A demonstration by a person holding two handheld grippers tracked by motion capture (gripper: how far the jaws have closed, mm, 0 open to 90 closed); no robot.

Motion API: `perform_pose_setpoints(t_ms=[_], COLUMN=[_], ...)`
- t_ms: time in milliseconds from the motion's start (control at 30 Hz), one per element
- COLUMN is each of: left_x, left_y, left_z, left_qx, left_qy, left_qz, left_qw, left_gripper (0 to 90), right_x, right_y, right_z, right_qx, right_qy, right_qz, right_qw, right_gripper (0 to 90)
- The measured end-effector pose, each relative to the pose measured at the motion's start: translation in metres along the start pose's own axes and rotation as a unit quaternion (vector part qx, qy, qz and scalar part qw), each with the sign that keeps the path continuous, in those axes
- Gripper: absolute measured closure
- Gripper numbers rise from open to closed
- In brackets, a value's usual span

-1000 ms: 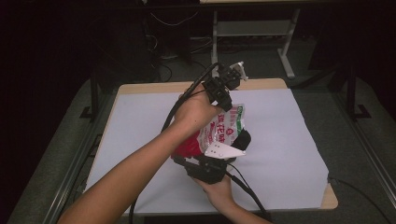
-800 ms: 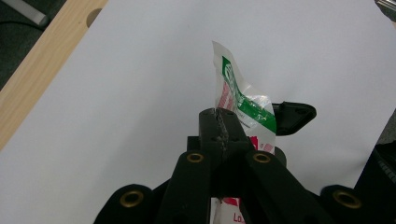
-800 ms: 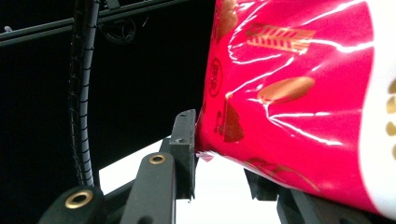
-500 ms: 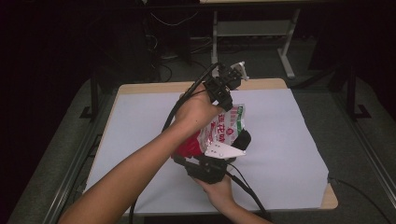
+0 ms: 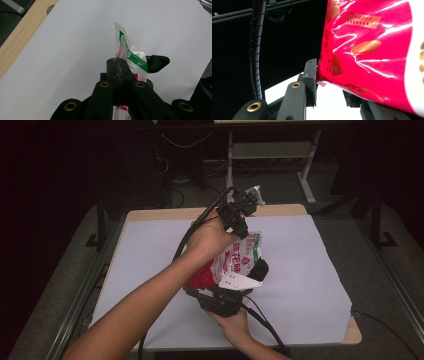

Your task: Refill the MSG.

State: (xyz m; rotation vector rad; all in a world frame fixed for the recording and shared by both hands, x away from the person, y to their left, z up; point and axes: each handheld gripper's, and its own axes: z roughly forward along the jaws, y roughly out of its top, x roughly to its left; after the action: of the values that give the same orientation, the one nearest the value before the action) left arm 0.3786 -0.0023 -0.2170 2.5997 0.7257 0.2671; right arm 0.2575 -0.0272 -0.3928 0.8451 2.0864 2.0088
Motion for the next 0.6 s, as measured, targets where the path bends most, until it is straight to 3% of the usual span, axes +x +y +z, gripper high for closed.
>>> perform_pose_setpoints(t_ms=[600], left_x=[0.0012], left_y=[-0.0007], left_z=[0.0007], left_qx=[0.001], left_qy=[0.000], left_qz=[-0.001], left_qw=[1.0000], left_gripper=[90.0], right_x=[0.0005], right_y=[-0.0005], right_z=[0.0009], right_qx=[0.001], right_qy=[0.001], right_qz=[-0.001], right_qw=[1.0000], right_gripper=[66.9])
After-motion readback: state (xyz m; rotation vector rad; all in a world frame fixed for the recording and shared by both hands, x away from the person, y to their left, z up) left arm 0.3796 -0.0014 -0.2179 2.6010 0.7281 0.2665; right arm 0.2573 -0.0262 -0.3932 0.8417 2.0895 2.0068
